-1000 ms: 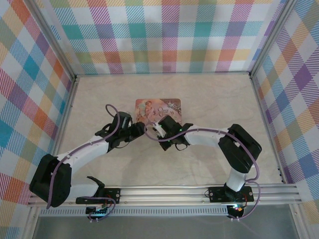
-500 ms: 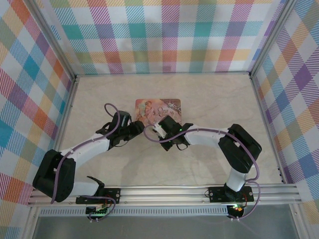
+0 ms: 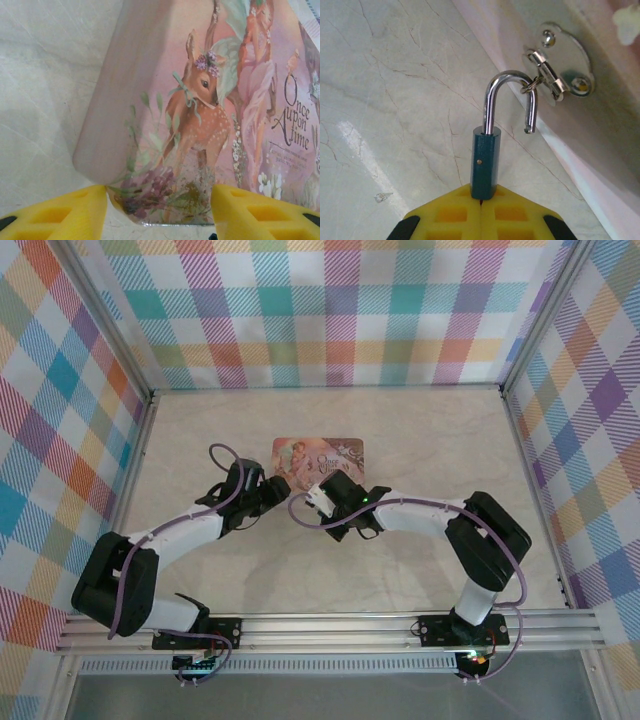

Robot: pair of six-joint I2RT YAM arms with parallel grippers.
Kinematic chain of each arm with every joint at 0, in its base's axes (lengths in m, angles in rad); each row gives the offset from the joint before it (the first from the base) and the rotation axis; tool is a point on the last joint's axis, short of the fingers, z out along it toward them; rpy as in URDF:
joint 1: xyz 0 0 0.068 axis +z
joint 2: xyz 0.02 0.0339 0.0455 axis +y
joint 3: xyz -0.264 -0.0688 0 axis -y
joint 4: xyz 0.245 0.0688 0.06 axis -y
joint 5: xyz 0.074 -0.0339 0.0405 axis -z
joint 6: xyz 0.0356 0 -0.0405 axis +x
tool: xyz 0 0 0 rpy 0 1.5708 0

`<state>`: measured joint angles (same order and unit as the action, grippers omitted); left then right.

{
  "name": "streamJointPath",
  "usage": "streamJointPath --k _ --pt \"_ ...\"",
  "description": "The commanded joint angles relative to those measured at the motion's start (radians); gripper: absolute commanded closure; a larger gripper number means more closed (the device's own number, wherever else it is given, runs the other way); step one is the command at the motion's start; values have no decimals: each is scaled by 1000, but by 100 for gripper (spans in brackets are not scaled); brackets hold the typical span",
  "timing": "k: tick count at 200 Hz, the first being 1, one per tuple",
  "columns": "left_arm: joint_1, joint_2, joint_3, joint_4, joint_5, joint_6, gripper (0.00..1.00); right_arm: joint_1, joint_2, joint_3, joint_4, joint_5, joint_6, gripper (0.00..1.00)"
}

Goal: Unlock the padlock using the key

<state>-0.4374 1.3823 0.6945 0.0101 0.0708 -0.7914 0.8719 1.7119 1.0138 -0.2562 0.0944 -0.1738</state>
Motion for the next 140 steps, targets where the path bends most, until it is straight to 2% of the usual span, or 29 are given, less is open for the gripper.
streamJointPath --k 1,53,105,140 --pt "20 33 40 67 -26 22 44 10 -27 -5 -8 0 -54 100" --pt "42 85 81 94 -11 57 44 10 -12 17 -11 28 -127 100" --pt "42 -34 61 -43 89 117 41 10 -8 25 -8 36 -149 100" --pt "42 -111 38 -138 210 175 39 11 -1 28 -5 47 -171 100"
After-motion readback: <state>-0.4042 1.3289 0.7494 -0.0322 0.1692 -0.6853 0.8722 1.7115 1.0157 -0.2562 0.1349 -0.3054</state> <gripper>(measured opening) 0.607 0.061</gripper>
